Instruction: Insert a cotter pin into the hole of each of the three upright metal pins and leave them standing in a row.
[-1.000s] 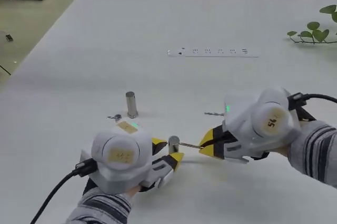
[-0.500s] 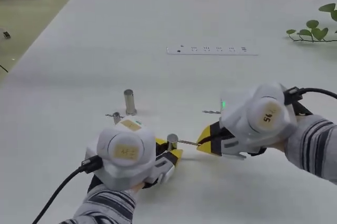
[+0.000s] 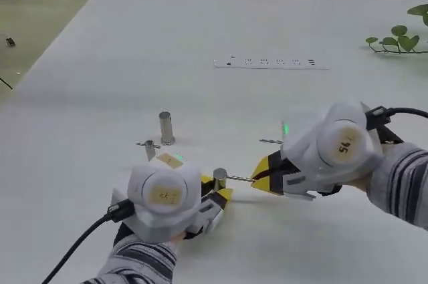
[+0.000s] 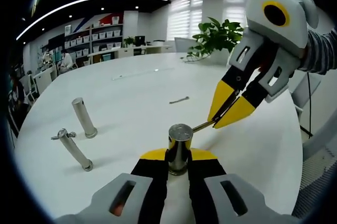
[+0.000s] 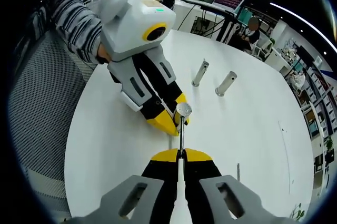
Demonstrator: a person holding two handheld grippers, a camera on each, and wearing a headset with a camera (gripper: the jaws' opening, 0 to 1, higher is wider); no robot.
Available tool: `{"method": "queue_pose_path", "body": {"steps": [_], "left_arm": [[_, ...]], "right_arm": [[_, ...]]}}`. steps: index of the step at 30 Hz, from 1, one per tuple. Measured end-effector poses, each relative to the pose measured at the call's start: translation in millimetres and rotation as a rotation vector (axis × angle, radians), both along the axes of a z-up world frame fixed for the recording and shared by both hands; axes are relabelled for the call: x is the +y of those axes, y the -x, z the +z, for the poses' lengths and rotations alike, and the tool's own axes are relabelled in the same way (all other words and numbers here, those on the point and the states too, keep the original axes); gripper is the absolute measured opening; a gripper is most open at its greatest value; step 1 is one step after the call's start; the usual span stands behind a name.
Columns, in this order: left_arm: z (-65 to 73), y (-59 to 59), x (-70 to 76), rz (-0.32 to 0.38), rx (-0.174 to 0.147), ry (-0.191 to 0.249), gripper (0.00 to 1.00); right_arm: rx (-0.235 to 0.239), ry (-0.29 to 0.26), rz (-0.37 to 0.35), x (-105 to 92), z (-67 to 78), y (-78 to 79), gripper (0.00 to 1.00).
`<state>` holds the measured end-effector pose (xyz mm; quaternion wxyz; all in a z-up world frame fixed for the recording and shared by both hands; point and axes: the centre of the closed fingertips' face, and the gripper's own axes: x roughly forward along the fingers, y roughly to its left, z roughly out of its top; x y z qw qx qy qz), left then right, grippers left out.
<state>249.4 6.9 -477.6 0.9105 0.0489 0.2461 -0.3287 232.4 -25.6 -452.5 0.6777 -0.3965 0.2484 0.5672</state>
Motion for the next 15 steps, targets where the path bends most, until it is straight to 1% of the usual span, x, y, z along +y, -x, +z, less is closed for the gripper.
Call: {"method": "queue_pose_path", "body": {"steps": [6,9,13,15], "left_arm": [[-0.8,-0.2,0.3,0.015,0.003,0.009,0.1],[-1.1,-0.3,0.4,0.021,0.003,0.011,0.1],[-1.4,-0.2,0.6,0.028,0.004,0.016,0.1],[-1.8,-0.2,0.9,0.035,0.004,0.019,0.1]], "right_arm": [[-0.007,0.001,0.001,1.8,2.4,0.1,0.0],[-0.031,0.009,0.018,2.9,3.7,0.5,0.0],[-0.037,0.004,0.022,6.4,6.7,1.7,0.0],[-0.051,0.017,0.03,7.4,5.6,1.1,0.0]]}}
